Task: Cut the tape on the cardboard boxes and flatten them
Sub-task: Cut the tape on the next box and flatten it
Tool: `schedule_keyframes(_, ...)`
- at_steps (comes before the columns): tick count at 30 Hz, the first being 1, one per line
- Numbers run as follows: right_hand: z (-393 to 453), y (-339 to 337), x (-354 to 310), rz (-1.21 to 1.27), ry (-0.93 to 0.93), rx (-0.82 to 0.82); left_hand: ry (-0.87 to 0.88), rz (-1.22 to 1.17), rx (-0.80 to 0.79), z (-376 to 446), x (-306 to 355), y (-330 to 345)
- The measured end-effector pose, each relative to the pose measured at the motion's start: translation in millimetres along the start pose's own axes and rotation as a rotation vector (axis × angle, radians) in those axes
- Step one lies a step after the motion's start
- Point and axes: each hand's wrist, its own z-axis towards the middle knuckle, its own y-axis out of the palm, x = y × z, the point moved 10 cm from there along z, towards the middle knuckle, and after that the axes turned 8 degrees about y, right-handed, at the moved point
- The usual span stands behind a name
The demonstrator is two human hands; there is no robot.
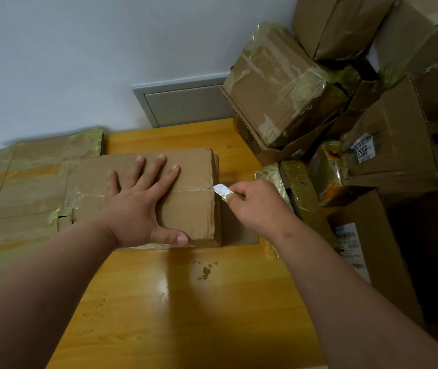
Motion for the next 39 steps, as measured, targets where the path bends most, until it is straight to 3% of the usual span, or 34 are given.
schedule_keyframes(16,-18,6,1,0.022,0.081,0.08,0.002,0.024,0.006,2,1,-4)
schedule_keyframes(28,-46,22,21,0.125,0.135,-0.014,-0.016,0.03,-0.003,1,1,-6)
schedule_keyframes(33,-42,0,15,0.277,0.126,0.144,-0.057,-0.031,0.057,1,7,-13)
schedule_keyframes(39,-24,22,-11,0.036,0.077,0.112,-0.09,-0.08,0.075,-4,14,-22)
